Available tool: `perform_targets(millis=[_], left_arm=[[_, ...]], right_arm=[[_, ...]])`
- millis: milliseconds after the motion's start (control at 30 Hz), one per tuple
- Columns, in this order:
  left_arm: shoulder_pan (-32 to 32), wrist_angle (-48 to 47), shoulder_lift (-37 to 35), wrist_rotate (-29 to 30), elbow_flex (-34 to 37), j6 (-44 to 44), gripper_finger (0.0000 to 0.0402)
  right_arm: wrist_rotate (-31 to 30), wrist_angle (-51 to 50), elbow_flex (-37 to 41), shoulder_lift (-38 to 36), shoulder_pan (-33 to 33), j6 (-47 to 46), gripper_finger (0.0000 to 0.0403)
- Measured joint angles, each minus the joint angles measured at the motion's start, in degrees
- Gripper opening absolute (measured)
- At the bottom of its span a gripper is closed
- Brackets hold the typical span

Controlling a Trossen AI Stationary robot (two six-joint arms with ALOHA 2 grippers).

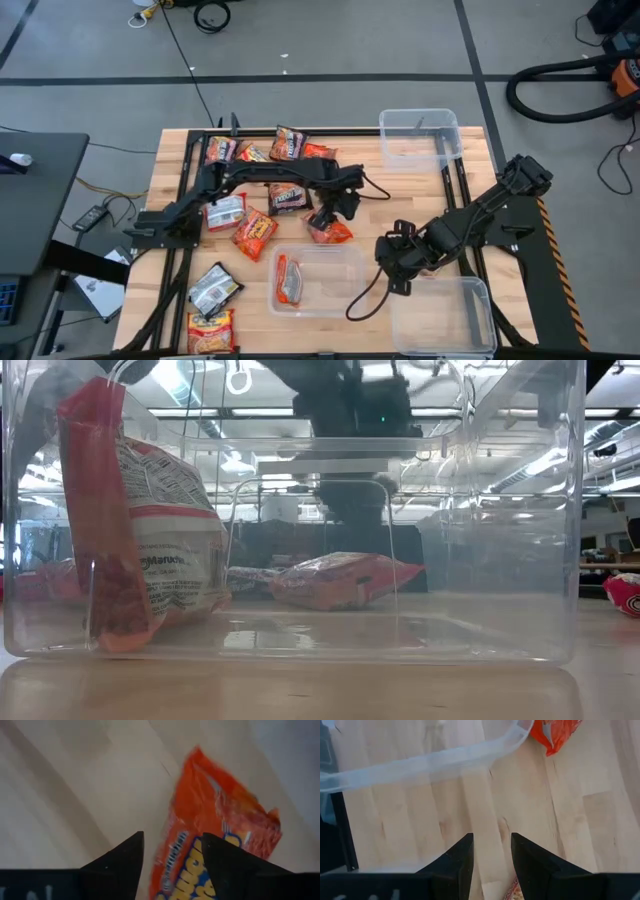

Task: Sort Maruchan noodles
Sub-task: Put the orange noodle pack into the bottom left transparent bin

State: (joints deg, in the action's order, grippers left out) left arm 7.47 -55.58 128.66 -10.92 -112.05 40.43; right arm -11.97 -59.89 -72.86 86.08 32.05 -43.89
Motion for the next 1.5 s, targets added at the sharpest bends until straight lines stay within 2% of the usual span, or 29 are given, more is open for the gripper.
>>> perform_targets(millis=[233,500,700,833,933,1000,1200,1500], left_arm=[[0.2,-1.7,2.7,0.3,0.0,3.9,0.0236],[1.1,-5.8,3.4,-1.0,0.0,4.2,0.0224],[1.0,-5.8,3.7,-0.9,-0.1,8.1,0.0162],[0.9,-5.8,3.7,-0.9,0.0,11.0,0.0095],[0.9,-5.7,3.7,-0.5,-0.1,12.8,0.0034],[0.4,-5.9,3.7,1.2,-0.1,14.1,0.0011],[-2.6,-9.7,3.1,9.2,-1.6,18.4,0.0005],[-9.2,-14.7,-0.8,21.0,-11.0,18.0,0.0002]], right_arm=[[-0.2,1.4,0.0,0.0,-0.3,-0.4,0.0136],[-0.2,1.6,0.0,0.0,-0.4,-1.2,0.0136],[-0.3,1.6,0.0,0.0,-0.4,-1.2,0.0136],[-0.8,0.4,0.0,-0.1,-0.4,0.1,0.0136],[-4.4,-2.1,0.0,-1.1,-0.2,-0.4,0.0136],[-6.8,-4.7,0.0,-2.6,0.3,-0.6,0.0136],[-12.4,-10.7,0.0,-9.0,2.3,-4.3,0.0136],[-20.4,-19.5,0.0,-15.0,7.4,-12.1,0.0136]])
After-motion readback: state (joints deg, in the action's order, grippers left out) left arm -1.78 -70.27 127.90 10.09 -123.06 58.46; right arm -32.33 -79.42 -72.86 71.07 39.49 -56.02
